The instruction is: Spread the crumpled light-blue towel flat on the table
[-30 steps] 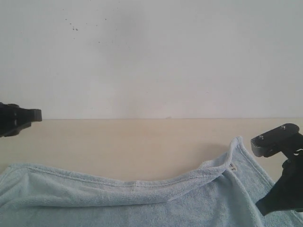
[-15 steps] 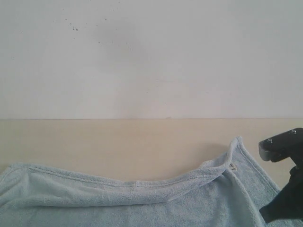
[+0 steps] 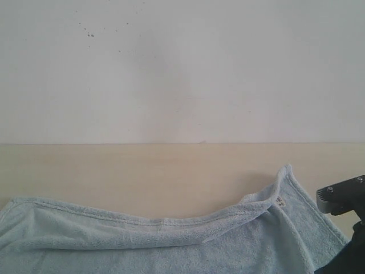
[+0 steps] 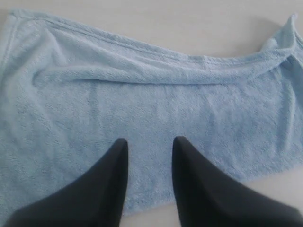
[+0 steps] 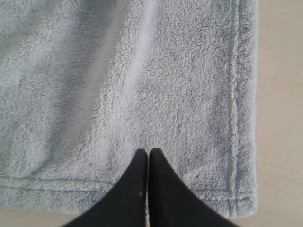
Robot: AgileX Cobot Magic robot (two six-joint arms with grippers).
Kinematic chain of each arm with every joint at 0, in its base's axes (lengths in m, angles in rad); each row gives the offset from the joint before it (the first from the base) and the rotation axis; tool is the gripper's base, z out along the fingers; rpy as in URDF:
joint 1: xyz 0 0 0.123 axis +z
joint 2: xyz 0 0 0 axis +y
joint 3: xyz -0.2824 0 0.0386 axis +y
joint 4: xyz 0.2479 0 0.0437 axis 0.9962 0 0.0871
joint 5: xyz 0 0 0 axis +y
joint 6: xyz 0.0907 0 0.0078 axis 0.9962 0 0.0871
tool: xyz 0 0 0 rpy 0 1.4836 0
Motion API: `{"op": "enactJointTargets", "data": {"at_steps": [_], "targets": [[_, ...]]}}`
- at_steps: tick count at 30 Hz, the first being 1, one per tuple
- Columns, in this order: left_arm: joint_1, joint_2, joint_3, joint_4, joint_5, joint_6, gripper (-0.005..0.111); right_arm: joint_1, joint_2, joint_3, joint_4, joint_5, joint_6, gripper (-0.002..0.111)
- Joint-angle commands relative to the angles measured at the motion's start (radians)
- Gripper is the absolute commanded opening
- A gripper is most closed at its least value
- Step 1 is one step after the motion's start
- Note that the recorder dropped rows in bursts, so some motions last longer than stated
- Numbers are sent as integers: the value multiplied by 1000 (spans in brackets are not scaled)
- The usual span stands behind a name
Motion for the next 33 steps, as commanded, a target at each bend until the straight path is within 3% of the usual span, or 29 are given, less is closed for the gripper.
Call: {"op": "enactJointTargets", "data": {"at_steps": [1,12,18,20,23,24,30,31,33], "targets": [[-8,-6,17,-98,4,82,30,-6,-6,4,0,17,3,0],[-8,-6,43,-126,-12,82,30,-6,-6,4,0,62,-3,0],[-8,-3,77,-126,-102,75,35,-6,-37,4,-25,98,47,1],[-8,37,87,-133,-207,54,49,-6,-37,4,-46,112,110,20],[-8,162,87,-152,-227,54,52,-6,-37,4,-68,127,122,55],[-8,222,87,-152,-229,57,52,-6,-37,4,-92,123,132,62],[-8,480,87,-152,-318,82,52,-6,-37,4,-364,86,318,62],[-8,497,87,-152,-327,94,52,-6,-35,4,-380,72,318,60],[-8,516,87,-152,-351,116,52,-6,-25,4,-389,45,318,44]]}}
